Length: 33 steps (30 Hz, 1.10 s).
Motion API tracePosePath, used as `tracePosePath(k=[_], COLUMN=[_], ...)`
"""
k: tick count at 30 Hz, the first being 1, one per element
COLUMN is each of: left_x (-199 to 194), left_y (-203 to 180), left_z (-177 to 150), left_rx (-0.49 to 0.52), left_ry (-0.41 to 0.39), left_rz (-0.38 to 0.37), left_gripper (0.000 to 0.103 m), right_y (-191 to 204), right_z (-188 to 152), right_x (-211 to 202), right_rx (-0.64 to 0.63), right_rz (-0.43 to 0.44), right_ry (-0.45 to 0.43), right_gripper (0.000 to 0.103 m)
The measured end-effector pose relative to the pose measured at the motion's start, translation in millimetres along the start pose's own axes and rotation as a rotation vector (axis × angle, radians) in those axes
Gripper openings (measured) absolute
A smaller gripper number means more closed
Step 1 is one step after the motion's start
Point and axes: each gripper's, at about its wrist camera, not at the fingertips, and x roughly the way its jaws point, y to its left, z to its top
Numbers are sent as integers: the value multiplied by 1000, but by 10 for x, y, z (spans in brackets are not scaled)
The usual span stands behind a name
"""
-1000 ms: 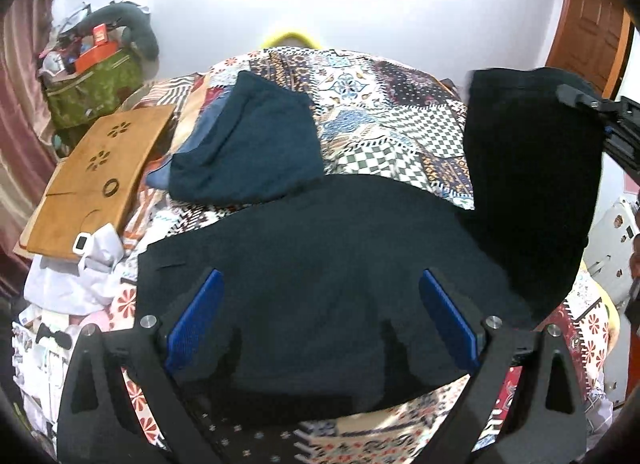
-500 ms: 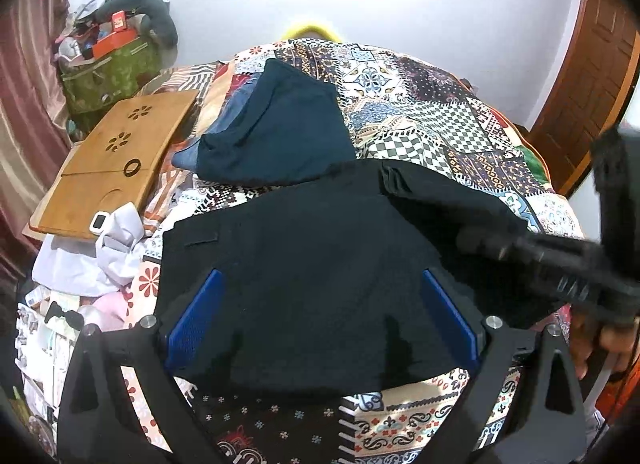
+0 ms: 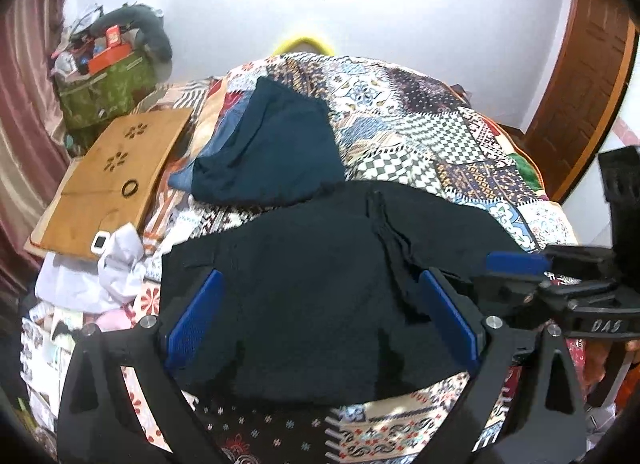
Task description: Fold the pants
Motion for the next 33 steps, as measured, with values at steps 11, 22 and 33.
tracePosePath(k=[11, 22, 33], left_x=[437, 1341, 1520], left_y=[-507, -806, -818], left_z=[492, 471, 184], left_rx=[88, 123, 226], left_ry=[66, 291, 347], left_rz=[-110, -127, -51], left_gripper=[99, 99, 101], right_y=[-644, -1143, -1177], right_z=[299, 164, -206], right_x=[-349, 253, 225], right_rx=[9, 42, -33], right_rz=[-126, -126, -129], right_ry=[-108, 77, 133], right_gripper=[48, 48, 51])
